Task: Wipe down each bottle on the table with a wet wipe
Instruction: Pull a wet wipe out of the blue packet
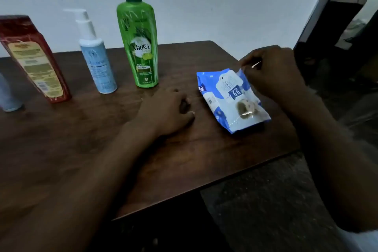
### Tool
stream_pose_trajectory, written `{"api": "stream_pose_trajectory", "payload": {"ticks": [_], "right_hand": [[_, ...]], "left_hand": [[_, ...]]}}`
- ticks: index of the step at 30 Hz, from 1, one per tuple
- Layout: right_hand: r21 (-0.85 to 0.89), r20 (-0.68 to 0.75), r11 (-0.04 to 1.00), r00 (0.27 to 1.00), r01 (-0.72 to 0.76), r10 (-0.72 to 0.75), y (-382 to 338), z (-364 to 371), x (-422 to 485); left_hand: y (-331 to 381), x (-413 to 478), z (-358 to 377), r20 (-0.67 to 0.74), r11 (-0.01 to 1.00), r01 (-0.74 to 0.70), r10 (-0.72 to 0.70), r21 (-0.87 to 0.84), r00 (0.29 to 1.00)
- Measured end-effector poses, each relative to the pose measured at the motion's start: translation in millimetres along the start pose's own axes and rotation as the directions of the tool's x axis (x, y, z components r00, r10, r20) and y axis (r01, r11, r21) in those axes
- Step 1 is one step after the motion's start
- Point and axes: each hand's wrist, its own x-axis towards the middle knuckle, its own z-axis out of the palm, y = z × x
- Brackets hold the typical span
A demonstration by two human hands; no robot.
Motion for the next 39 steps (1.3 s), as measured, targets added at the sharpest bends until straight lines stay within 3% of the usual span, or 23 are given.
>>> {"api": "stream_pose_trajectory", "payload": {"ticks": [4, 9, 12, 18, 24, 28, 32, 37, 39], "right_hand": [[-0.096, 0.22, 0.987, 0.964, -0.132, 0.151, 2.6, -4.1, 8.1], [-0.071, 0.394, 0.975, 0.892, -0.209, 0.22, 5.3, -3.3, 6.2], [-0.117, 0.456, 0.972, 0.858, -0.204, 0.235, 10.3, -4.1, 8.7], [-0.151, 0.557, 0.977, 0.804, -0.149, 0.209, 9.6, -5.4, 17.5], [-0.211, 0.548, 0.968, 0.804, -0.132, 0.229, 7.4, 6.0, 20.4], [0.023, 0.434, 0.952, 0.861, -0.305, 0.265, 8.4, -4.1, 22.0], [0.339, 0.321, 0.828, 0.882, -0.446, 0.344, 4.0, -25.5, 33.0], [0.603, 0.221, 0.701, 0.924, -0.381, 0.312, -26.5, -41.4, 33.8], [0.65, 0.208, 0.682, 0.942, -0.335, 0.264, -38.4, -37.1, 28.1]], "left_hand": [[1.0, 6.0, -4.6, 0.075, 0.999, 0.022, -0.025, 0.033, 0.997], [18.8, 24.2, -8.8, 0.024, 0.963, 0.043, -0.038, -0.265, 0.999], [29.8, 34.9, -6.6, 0.091, 0.925, 0.091, -0.061, -0.37, 0.994], [35.9, 42.4, 3.7, 0.12, 0.925, 0.091, -0.049, -0.369, 0.992], [33.2, 43.2, 4.9, 0.098, 0.931, 0.062, -0.029, -0.361, 0.995], [35.0, 41.1, 5.3, 0.099, 0.927, 0.065, -0.031, -0.369, 0.995], [37.5, 38.7, 5.4, 0.109, 0.92, 0.087, -0.049, -0.383, 0.993], [40.3, 33.2, 1.0, 0.105, 0.886, 0.134, -0.097, -0.444, 0.99], [38.5, 29.7, -4.0, 0.099, 0.781, 0.165, -0.132, -0.602, 0.986]]}}
